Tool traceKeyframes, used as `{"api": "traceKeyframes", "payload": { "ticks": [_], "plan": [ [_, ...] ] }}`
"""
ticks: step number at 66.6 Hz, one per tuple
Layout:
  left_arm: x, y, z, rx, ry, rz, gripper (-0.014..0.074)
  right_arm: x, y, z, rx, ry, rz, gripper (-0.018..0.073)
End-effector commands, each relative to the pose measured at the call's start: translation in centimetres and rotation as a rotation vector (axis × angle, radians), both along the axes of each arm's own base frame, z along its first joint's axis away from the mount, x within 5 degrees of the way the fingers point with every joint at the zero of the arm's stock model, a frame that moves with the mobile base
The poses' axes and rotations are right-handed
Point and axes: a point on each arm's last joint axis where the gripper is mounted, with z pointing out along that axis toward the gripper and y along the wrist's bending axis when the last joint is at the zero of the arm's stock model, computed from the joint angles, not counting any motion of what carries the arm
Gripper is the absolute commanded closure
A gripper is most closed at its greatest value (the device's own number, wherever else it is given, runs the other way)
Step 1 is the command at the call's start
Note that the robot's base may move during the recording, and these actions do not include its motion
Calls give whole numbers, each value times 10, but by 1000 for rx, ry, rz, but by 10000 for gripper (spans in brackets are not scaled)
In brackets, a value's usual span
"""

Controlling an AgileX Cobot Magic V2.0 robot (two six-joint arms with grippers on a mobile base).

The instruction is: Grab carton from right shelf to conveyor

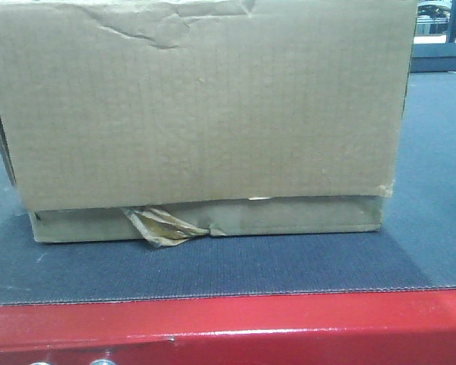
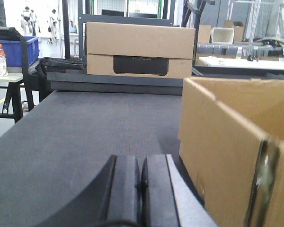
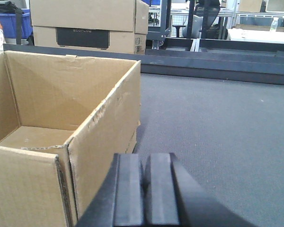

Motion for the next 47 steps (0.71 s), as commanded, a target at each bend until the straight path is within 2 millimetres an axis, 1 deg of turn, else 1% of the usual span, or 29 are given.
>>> {"api": "traceKeyframes", "payload": {
  "ticks": [1, 4, 5, 7, 9, 11, 47],
  "plan": [
    [5, 0, -29, -17, -11, -2, 595, -1, -1, 2, -4, -29, 0, 627],
    [8, 0, -42, -29, -13, -1, 595, -1, 0, 2, -3, -32, 0, 627],
    [9, 0, -44, -31, -23, 1, 595, -1, -1, 2, -4, -29, 0, 627],
    [9, 0, -42, -41, -47, 3, 595, -1, 0, 2, -3, -31, 0, 627],
    [9, 0, -49, -46, 29, 5, 595, -1, 0, 3, -2, -37, 0, 627],
    [9, 0, -52, -47, 65, 4, 595, -1, 0, 3, -2, -37, 0, 627],
    [9, 0, -51, -45, 50, 5, 595, -1, 0, 3, -2, -37, 0, 627]
  ]
}}
